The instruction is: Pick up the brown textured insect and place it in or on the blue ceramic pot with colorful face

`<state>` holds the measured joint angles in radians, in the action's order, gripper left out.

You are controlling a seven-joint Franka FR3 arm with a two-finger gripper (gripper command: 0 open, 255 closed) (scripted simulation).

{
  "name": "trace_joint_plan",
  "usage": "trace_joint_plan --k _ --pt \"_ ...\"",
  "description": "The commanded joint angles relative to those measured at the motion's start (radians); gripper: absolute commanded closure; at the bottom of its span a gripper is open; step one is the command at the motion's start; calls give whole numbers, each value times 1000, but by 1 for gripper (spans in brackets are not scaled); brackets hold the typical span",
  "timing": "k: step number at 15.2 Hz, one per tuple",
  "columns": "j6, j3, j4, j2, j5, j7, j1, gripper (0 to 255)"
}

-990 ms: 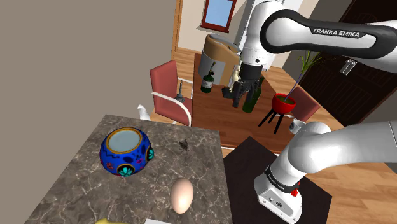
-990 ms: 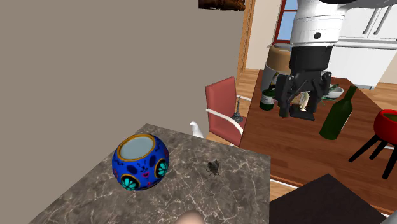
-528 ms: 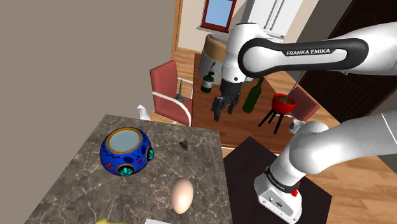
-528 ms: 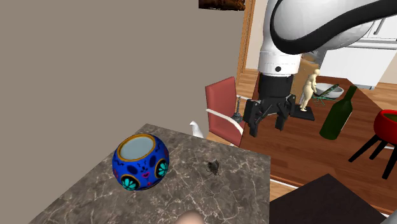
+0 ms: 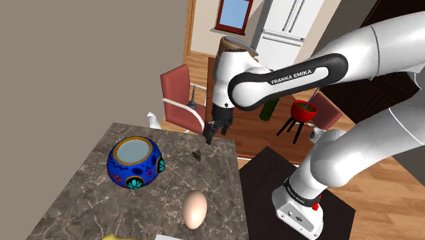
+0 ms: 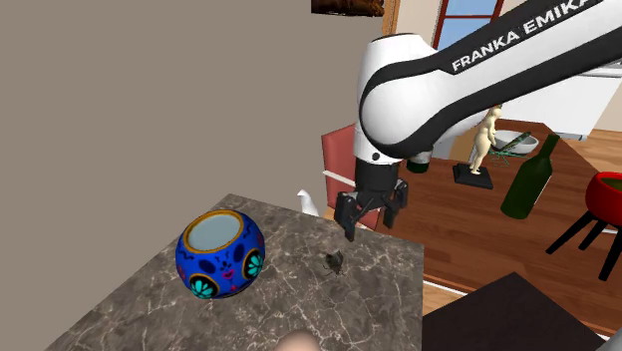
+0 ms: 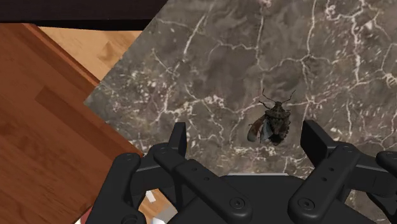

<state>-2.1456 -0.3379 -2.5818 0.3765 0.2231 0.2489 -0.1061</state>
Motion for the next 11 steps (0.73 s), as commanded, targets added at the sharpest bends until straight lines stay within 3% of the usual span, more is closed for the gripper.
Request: trace_joint_plan --k 1,5,11 --pt "-75 -32 13 -70 -9 25 -4 0" --pt "-214 -91 57 -229 -67 96 -4 0" --pt "-304 -102 40 -304 -100 123 -2 0"
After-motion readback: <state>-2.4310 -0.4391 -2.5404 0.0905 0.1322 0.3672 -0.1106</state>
